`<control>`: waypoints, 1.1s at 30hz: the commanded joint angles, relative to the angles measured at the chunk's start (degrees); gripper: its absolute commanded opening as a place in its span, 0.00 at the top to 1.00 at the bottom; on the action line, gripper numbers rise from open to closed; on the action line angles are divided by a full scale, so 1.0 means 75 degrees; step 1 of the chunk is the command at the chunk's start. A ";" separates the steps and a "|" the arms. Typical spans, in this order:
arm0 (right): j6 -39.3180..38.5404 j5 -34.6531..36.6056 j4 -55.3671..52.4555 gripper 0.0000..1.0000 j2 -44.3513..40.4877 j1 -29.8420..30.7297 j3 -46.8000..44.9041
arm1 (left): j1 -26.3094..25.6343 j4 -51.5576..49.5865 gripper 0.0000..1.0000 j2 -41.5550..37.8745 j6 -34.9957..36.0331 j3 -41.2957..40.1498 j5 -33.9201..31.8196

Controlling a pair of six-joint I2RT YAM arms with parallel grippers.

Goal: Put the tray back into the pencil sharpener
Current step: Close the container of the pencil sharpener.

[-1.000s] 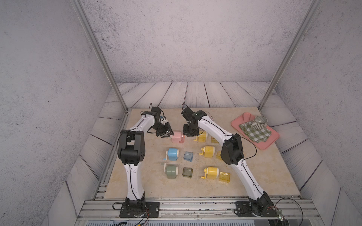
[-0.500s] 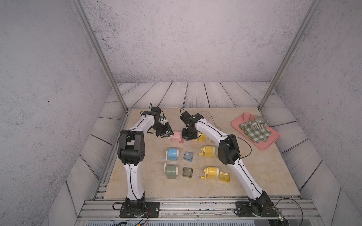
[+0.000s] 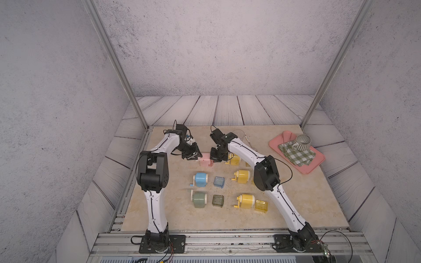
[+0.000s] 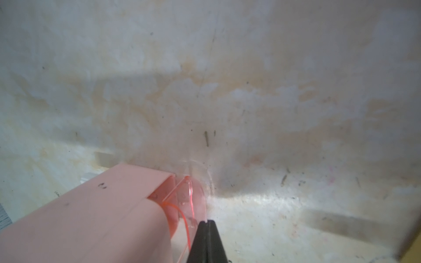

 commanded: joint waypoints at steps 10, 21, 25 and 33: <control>0.0157 -0.0706 0.0851 0.95 -0.0355 0.0041 -0.0410 | -0.0034 -0.0150 0.63 0.0116 0.0101 -0.0152 -0.0225; 0.0238 -0.0731 0.1442 0.95 -0.0932 0.0032 -0.1144 | -0.0034 -0.0148 0.63 0.0040 0.0095 -0.0180 -0.0247; 0.0241 -0.0461 0.1236 0.94 -0.0886 0.0036 -0.0939 | -0.0034 -0.0162 0.63 0.0016 0.0107 -0.0179 -0.0262; 0.0321 -0.0557 0.1313 0.94 -0.0918 0.0001 -0.1025 | -0.0034 -0.0153 0.63 0.0031 0.0086 -0.0153 -0.0214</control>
